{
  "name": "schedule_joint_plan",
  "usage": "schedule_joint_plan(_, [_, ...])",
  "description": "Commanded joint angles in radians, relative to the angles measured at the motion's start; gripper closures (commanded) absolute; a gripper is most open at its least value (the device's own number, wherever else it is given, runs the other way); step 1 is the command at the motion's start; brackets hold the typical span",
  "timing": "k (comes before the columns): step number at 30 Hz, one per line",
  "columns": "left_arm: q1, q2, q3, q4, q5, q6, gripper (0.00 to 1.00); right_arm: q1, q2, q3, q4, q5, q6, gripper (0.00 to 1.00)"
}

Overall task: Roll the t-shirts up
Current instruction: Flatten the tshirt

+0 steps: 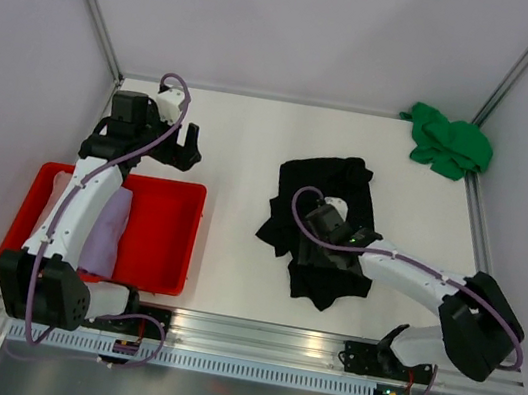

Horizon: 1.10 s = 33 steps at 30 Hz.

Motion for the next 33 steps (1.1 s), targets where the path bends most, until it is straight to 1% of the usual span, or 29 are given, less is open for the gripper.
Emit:
schedule_joint_plan(1, [-0.005, 0.024, -0.002, -0.009, 0.049, 0.038, 0.07, 0.124, 0.071, 0.080, 0.101, 0.161, 0.055, 0.25])
schedule_joint_plan(4, [-0.005, 0.033, 0.004, -0.021, 0.052, 0.038, 0.07, 0.188, 0.158, 0.140, 0.053, 0.302, 0.000, 0.25])
schedule_joint_plan(5, [-0.005, 0.036, 0.006, -0.026, 0.053, 0.041, 0.07, 0.198, 0.201, 0.166, 0.041, 0.315, -0.008, 0.25])
schedule_joint_plan(10, [-0.005, 0.035, 0.009, -0.032, 0.052, 0.046, 0.07, 0.254, 0.296, 0.204, 0.024, 0.329, -0.040, 0.27])
schedule_joint_plan(11, [-0.005, 0.038, 0.012, -0.032, 0.052, 0.046, 0.07, 0.259, 0.304, 0.203, 0.035, 0.323, -0.040, 0.28])
schedule_joint_plan(12, [-0.005, 0.041, 0.015, -0.032, 0.050, 0.044, 0.07, 0.261, 0.310, 0.201, 0.054, 0.323, -0.038, 0.33])
schedule_joint_plan(13, [-0.005, 0.042, 0.017, -0.032, 0.050, 0.044, 0.07, 0.261, 0.315, 0.197, 0.064, 0.329, -0.041, 0.51])
schedule_joint_plan(14, [-0.005, 0.044, 0.018, -0.030, 0.044, 0.042, 0.07, 0.261, 0.317, 0.201, 0.067, 0.362, -0.040, 0.64])
schedule_joint_plan(15, [-0.005, 0.049, 0.023, -0.032, 0.043, 0.042, 0.07, 0.261, 0.314, 0.222, 0.049, 0.387, -0.041, 0.99])
schedule_joint_plan(17, [-0.007, 0.049, 0.026, -0.037, 0.034, 0.044, 0.07, 0.259, 0.295, 0.261, 0.009, 0.442, -0.057, 1.00])
schedule_joint_plan(18, [-0.007, 0.049, 0.027, -0.040, 0.034, 0.046, 0.07, 0.259, 0.278, 0.284, 0.006, 0.444, -0.083, 1.00])
schedule_joint_plan(20, [-0.010, 0.044, 0.024, -0.046, 0.035, 0.055, 0.07, 0.259, 0.222, 0.383, 0.006, 0.439, -0.181, 1.00])
schedule_joint_plan(21, [-0.011, 0.036, 0.024, -0.050, 0.034, 0.061, 0.07, 0.256, 0.196, 0.478, 0.012, 0.424, -0.222, 1.00])
schedule_joint_plan(22, [-0.016, 0.032, 0.024, -0.053, 0.032, 0.064, 0.07, 0.253, 0.189, 0.537, 0.013, 0.409, -0.263, 1.00])
schedule_joint_plan(23, [-0.017, 0.027, 0.023, -0.055, 0.032, 0.067, 0.07, 0.245, 0.186, 0.601, 0.013, 0.355, -0.352, 1.00])
schedule_joint_plan(24, [-0.017, 0.017, 0.023, -0.060, 0.033, 0.072, 0.07, 0.242, 0.188, 0.735, 0.013, 0.312, -0.388, 1.00])
schedule_joint_plan(25, [-0.019, 0.012, 0.024, -0.063, 0.043, 0.075, 0.07, 0.236, 0.186, 0.799, 0.018, 0.259, -0.428, 1.00])
schedule_joint_plan(26, [-0.019, 0.007, 0.029, -0.069, 0.055, 0.078, 0.07, 0.227, 0.185, 0.857, 0.028, 0.187, -0.489, 1.00])
schedule_joint_plan(27, [-0.019, 0.003, 0.034, -0.073, 0.070, 0.085, 0.06, 0.224, 0.182, 0.960, 0.048, 0.100, -0.520, 1.00])
schedule_joint_plan(29, [-0.019, -0.011, 0.055, -0.098, 0.133, 0.088, 0.05, 0.222, 0.183, 1.058, 0.041, 0.050, -0.557, 1.00])
schedule_joint_plan(30, [-0.019, -0.016, 0.063, -0.104, 0.156, 0.087, 0.04, 0.221, 0.185, 1.136, 0.012, 0.027, -0.580, 1.00])
schedule_joint_plan(32, [-0.019, -0.028, 0.084, -0.109, 0.205, 0.082, 0.03, 0.199, 0.172, 1.177, -0.022, 0.002, -0.581, 1.00])
schedule_joint_plan(33, [-0.019, -0.033, 0.092, -0.107, 0.217, 0.073, 0.03, 0.184, 0.142, 1.166, -0.025, -0.019, -0.568, 1.00])
